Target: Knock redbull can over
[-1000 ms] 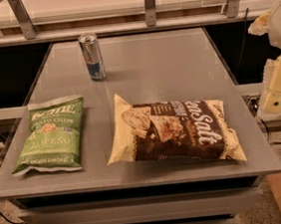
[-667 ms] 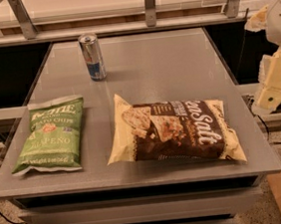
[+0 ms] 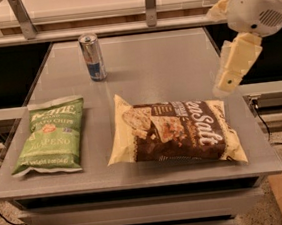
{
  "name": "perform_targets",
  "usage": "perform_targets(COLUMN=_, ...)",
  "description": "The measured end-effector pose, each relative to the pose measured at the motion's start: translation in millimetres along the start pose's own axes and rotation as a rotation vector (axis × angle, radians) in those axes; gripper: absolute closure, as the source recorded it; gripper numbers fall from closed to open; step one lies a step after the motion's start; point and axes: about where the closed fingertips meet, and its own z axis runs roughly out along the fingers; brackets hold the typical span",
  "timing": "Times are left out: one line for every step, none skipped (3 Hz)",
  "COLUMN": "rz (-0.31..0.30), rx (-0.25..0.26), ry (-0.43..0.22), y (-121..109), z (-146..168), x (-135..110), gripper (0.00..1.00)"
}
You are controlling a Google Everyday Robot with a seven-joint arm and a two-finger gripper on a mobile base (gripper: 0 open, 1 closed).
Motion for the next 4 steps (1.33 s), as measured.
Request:
perform_targets(rz=0.01, rx=-0.069, ry=-0.113, y=-19.7, z=32.3, x=-28.9, gripper=0.0)
perform_targets(rz=0.051, rx=-0.16, ry=-0.203, y=-35.6, z=70.0, x=-56.5, gripper=0.0)
perform_targets(rz=0.075, rx=-0.249, ry=-0.294, y=-53.2, z=112.4, x=-91.4, gripper=0.0)
perform_targets(rz=0.075, rx=-0.249, ry=-0.294, y=-53.0, z=112.1, x=-91.4, gripper=0.0)
